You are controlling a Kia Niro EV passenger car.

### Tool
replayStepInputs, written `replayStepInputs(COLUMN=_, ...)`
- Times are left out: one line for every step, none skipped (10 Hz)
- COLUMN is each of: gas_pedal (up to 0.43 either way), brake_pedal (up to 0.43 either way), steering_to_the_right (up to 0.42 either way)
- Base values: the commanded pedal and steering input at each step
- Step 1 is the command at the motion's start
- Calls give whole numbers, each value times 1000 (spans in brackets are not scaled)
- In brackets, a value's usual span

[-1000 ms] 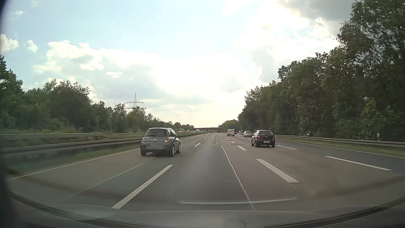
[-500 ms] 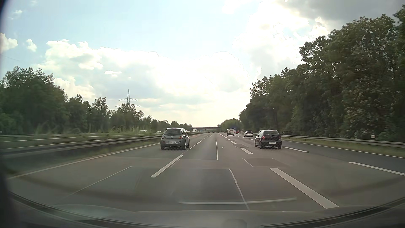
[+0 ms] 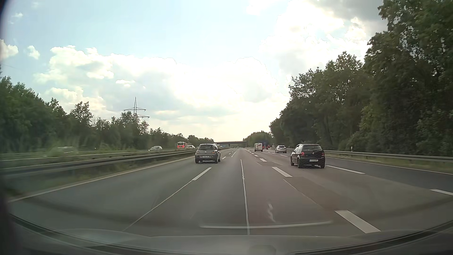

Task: Follow the waypoints while adhering to traffic rules and regulations

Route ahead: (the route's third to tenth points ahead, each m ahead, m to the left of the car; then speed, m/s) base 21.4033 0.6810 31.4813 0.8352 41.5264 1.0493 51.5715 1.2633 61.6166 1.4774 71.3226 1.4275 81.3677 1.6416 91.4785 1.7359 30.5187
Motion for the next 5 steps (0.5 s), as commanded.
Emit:
replayStepInputs(gas_pedal=299, brake_pedal=37, steering_to_the_right=-2)
replayStepInputs(gas_pedal=299, brake_pedal=30, steering_to_the_right=-2)
replayStepInputs(gas_pedal=299, brake_pedal=30, steering_to_the_right=-2)
replayStepInputs(gas_pedal=299, brake_pedal=30, steering_to_the_right=-2)
replayStepInputs(gas_pedal=299, brake_pedal=30, steering_to_the_right=-2)
